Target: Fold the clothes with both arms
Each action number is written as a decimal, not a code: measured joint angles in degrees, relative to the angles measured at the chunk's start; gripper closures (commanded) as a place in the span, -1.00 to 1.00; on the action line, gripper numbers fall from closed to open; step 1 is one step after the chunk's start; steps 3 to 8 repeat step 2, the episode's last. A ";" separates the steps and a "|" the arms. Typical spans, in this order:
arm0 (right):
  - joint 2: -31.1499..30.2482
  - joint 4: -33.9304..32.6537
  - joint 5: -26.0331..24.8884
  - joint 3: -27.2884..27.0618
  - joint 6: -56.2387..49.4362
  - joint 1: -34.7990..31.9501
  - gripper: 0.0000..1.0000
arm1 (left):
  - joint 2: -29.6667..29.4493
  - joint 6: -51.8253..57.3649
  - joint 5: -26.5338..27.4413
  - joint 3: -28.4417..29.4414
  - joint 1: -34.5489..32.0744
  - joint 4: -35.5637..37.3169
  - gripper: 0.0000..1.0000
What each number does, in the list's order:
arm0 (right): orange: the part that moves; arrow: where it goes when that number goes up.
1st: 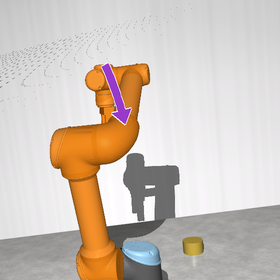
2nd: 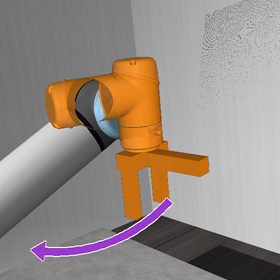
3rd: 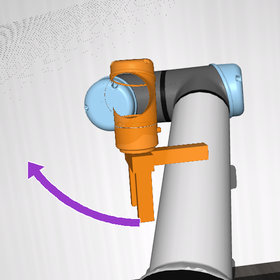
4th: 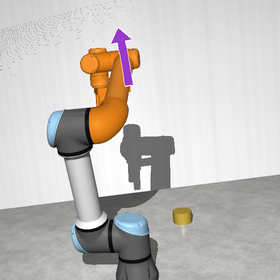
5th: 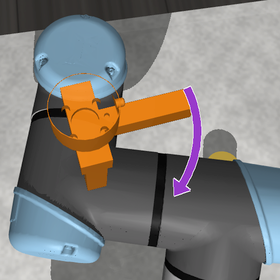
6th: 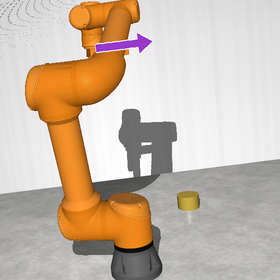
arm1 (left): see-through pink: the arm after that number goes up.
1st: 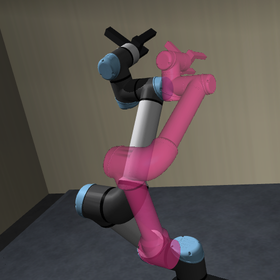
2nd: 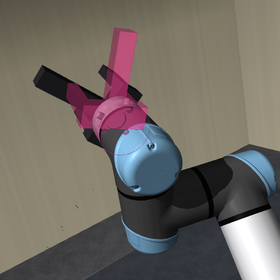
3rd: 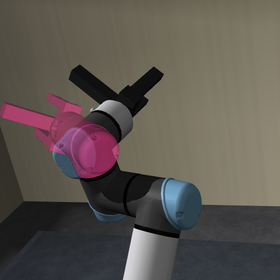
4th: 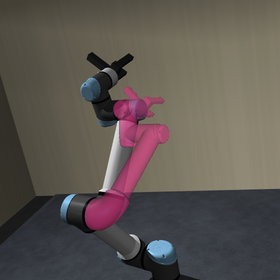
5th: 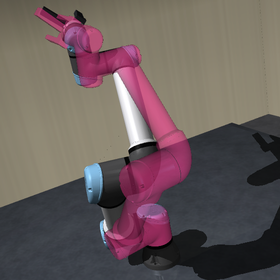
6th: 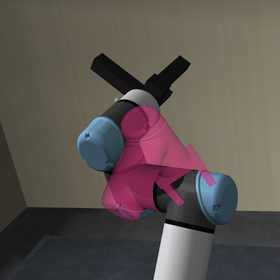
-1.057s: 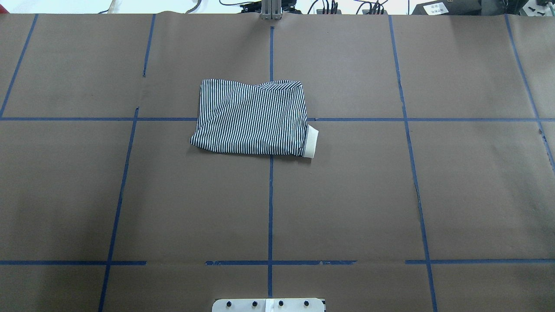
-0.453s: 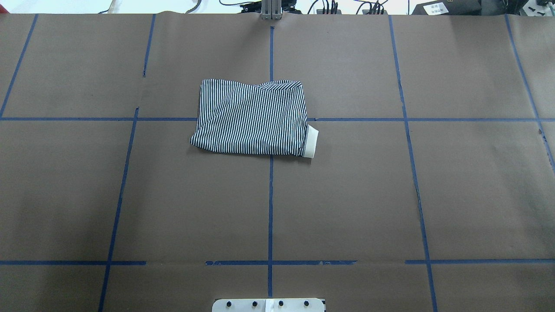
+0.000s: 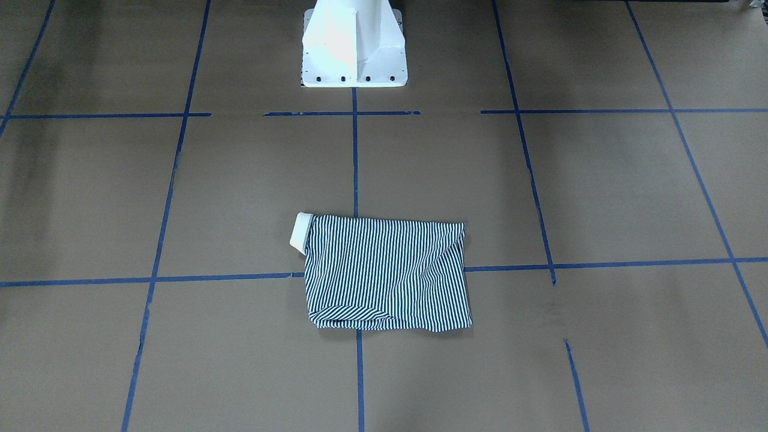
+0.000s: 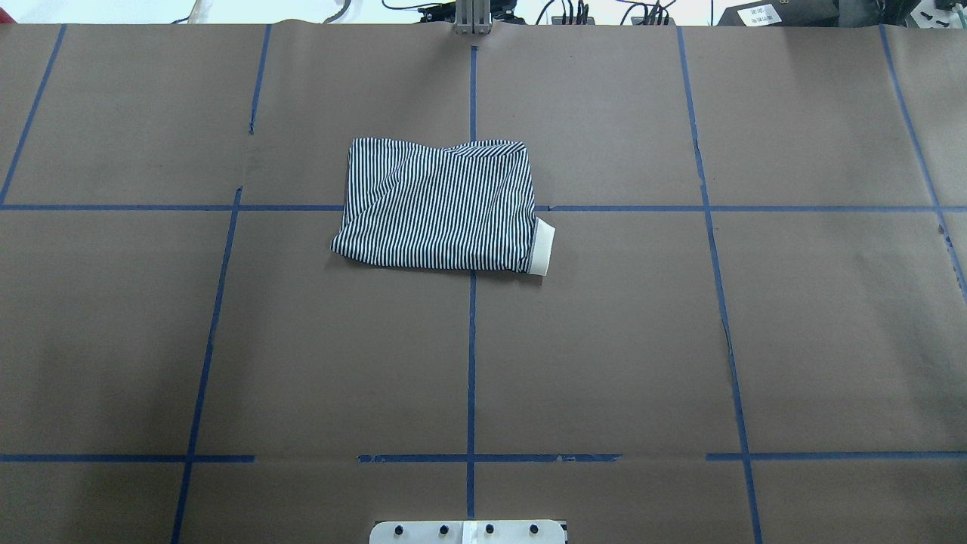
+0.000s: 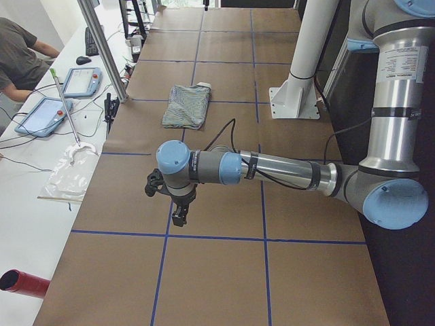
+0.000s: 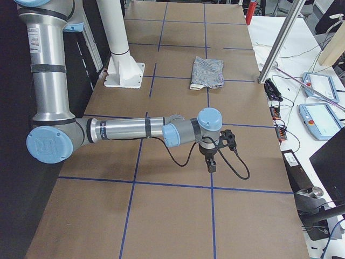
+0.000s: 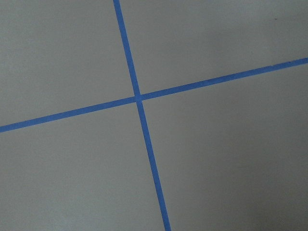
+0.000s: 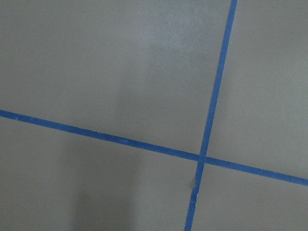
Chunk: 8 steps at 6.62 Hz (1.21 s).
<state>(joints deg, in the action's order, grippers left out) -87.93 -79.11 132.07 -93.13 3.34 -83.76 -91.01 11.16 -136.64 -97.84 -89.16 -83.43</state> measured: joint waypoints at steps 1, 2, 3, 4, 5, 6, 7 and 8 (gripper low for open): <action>-0.02 -0.01 0.07 -0.26 0.00 0.00 -1.00 | -0.20 0.00 0.03 -0.07 -0.02 0.00 -1.00; -0.05 -0.05 0.05 -0.42 0.00 0.00 -1.00 | -0.21 0.00 0.03 -0.29 -0.05 0.12 -1.00; -0.05 -0.05 0.05 -0.42 0.00 0.00 -1.00 | -0.21 0.00 0.03 -0.29 -0.05 0.12 -1.00; -0.05 -0.05 0.05 -0.42 0.00 0.00 -1.00 | -0.21 0.00 0.03 -0.29 -0.05 0.12 -1.00; -0.05 -0.05 0.05 -0.42 0.00 0.00 -1.00 | -0.21 0.00 0.03 -0.29 -0.05 0.12 -1.00; -0.05 -0.05 0.05 -0.42 0.00 0.00 -1.00 | -0.21 0.00 0.03 -0.29 -0.05 0.12 -1.00; -0.05 -0.05 0.05 -0.42 0.00 0.00 -1.00 | -0.21 0.00 0.03 -0.29 -0.05 0.12 -1.00; -0.05 -0.05 0.05 -0.42 0.00 0.00 -1.00 | -0.21 0.00 0.03 -0.29 -0.05 0.12 -1.00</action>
